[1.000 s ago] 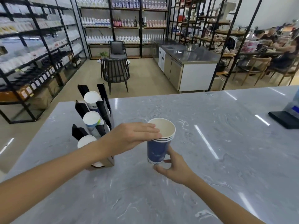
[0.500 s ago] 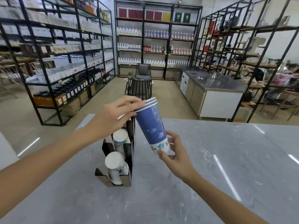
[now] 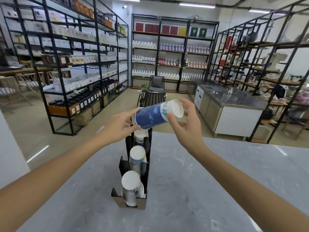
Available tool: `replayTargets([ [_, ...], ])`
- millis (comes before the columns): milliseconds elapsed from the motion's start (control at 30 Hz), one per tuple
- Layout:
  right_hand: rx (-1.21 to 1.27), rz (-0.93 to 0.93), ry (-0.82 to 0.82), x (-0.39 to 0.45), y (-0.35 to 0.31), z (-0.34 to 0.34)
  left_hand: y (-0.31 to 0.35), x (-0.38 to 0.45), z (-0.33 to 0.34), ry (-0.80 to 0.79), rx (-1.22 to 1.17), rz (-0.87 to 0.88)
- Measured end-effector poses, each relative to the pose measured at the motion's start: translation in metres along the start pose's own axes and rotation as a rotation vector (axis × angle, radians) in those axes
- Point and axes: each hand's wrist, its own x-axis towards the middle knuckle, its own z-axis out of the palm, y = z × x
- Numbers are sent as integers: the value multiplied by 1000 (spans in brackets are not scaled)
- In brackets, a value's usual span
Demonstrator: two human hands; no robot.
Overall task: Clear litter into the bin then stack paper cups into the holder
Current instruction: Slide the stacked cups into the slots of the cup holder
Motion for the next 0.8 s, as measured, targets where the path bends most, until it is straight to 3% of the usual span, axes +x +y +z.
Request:
replayTargets([
  [233, -212, -119, -122, 37, -11, 27, -29, 7, 15, -147, -43, -106],
  [533, -418, -197, -210, 50, -10, 45, -41, 2, 21, -151, -16, -136],
  [800, -464, -198, -319, 50, -2, 59, -50, 6, 32, -204, -249, -353],
])
